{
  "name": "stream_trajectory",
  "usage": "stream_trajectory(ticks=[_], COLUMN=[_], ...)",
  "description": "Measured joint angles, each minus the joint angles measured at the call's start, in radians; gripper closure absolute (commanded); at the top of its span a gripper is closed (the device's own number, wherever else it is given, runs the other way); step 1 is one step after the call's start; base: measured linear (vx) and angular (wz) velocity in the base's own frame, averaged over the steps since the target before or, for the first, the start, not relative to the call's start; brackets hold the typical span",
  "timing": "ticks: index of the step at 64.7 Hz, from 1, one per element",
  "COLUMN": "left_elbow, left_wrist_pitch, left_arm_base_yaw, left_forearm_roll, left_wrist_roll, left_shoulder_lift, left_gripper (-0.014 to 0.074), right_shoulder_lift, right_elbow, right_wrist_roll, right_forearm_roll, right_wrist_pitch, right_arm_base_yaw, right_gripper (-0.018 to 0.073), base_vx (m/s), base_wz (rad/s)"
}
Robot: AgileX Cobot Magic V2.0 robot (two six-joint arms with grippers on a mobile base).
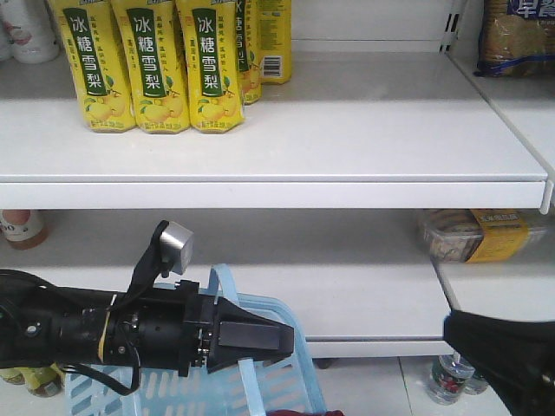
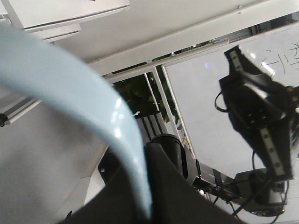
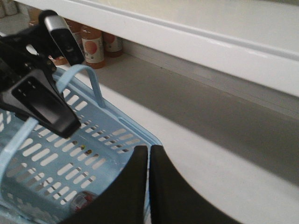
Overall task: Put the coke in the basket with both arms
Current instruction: 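Withdraw the right gripper away from the basket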
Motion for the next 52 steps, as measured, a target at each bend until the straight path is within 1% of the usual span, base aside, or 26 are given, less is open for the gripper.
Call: stream_trajectory(ticks=[9, 21, 30, 52], left_elbow=[0.0, 0.0, 0.0, 0.0], left_wrist_pitch=[0.0, 0.0, 0.0, 0.0], left_arm_base_yaw=[0.0, 0.0, 0.0, 0.0], left_forearm_roll=[0.0, 0.0, 0.0, 0.0], left_wrist_roll=[0.0, 0.0, 0.0, 0.0], left_shoulder_lift=[0.0, 0.0, 0.0, 0.0], left_gripper=[0.0601, 0.0601, 0.0601, 0.0601], right_shoulder_lift=[-0.141, -0.246, -0.262, -0.262], right_elbow=[0.146, 0.275, 0.295, 0.297], right_wrist_roll=[0.069, 0.104, 0.11, 0.11], right_forearm_roll=[-0.073, -0.076, -0.074, -0.07], right_wrist_pitch=[-0.056, -0.138, -0.167, -0.176], right_arm_base_yaw=[0.0, 0.0, 0.0, 0.0], right_gripper=[0.0564, 0.0564, 0.0564, 0.0564], base_vx=[0.0, 0.0, 0.0, 0.0], base_wz=[0.0, 0.0, 0.0, 0.0])
